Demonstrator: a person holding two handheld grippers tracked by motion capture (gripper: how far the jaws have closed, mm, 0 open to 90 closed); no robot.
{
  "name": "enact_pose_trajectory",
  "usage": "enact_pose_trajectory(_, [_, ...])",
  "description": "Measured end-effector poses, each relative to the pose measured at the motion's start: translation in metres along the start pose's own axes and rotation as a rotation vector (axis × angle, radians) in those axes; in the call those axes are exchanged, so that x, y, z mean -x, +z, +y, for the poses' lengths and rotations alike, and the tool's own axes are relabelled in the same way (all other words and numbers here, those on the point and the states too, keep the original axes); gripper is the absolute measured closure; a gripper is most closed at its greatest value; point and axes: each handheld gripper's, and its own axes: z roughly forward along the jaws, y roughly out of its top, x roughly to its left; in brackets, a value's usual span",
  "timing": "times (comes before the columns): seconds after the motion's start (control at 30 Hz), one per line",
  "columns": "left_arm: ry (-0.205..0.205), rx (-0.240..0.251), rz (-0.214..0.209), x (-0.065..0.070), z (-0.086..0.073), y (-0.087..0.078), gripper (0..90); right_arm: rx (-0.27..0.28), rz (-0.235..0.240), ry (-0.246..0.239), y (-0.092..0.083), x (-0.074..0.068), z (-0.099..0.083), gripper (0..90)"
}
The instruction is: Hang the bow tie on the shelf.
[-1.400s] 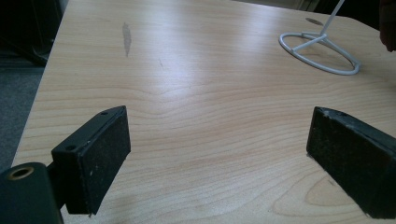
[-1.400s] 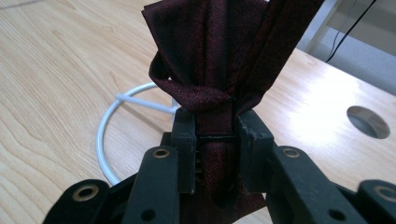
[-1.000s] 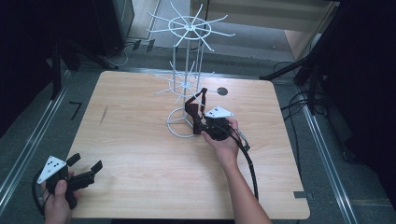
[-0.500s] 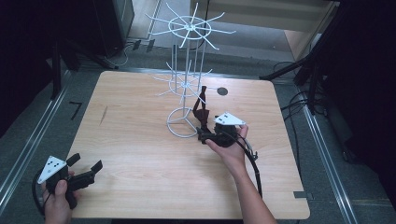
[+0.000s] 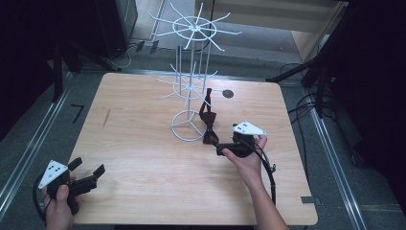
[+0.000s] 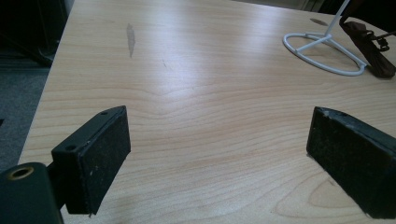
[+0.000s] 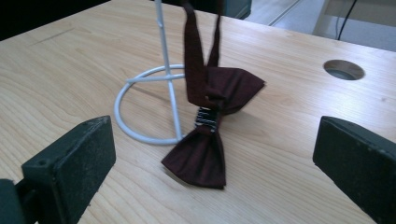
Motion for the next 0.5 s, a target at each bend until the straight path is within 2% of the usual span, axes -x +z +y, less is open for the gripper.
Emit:
enact_pose_trajectory(0.23, [0.001,0.001,0.002,0.0,0.0,0.0,6.8,0.013,-0.013,0.031,-0.015,0.009,-0.011,0.0])
enact_pose_trajectory(0.5, [0.004,0.0,0.012,0.001,0.0,0.0,6.8,0.012,-0.033,0.044,-0.03,0.017,-0.025,0.0])
